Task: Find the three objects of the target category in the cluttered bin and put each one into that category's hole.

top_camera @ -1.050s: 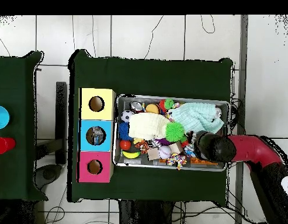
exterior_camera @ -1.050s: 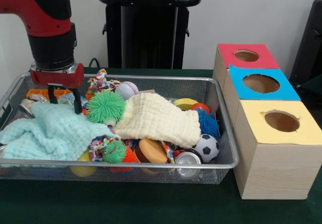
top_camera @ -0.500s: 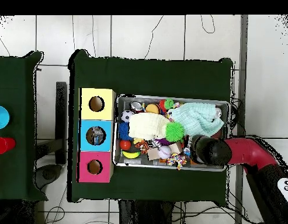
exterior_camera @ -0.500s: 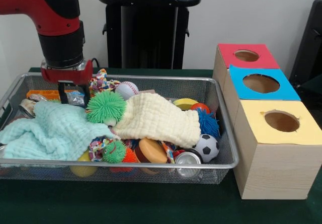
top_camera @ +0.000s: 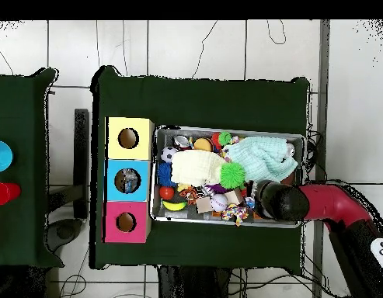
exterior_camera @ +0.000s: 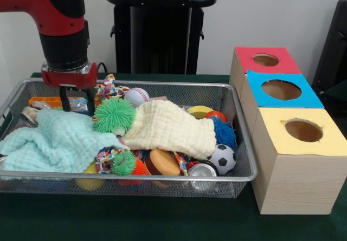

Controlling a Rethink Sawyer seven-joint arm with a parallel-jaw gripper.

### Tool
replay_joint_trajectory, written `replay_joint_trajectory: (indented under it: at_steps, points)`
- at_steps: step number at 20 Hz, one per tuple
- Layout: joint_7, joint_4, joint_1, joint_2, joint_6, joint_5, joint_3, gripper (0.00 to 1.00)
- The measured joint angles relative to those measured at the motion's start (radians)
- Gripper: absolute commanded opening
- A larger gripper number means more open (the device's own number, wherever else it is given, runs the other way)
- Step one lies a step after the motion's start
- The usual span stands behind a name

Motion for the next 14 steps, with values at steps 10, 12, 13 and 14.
replay_joint_trajectory:
  at_steps: [10,12,13,14]
  points:
    - [-0.006,0.0,-0.008,-0.006,0.005,0.005,-0.004,1.0]
    - [-0.011,0.001,-0.013,-0.006,0.007,0.007,-0.001,1.0]
    - [-0.02,0.002,-0.021,-0.004,0.009,0.01,0.004,1.0]
    - [-0.024,0.003,-0.025,-0.003,0.012,0.011,0.006,1.0]
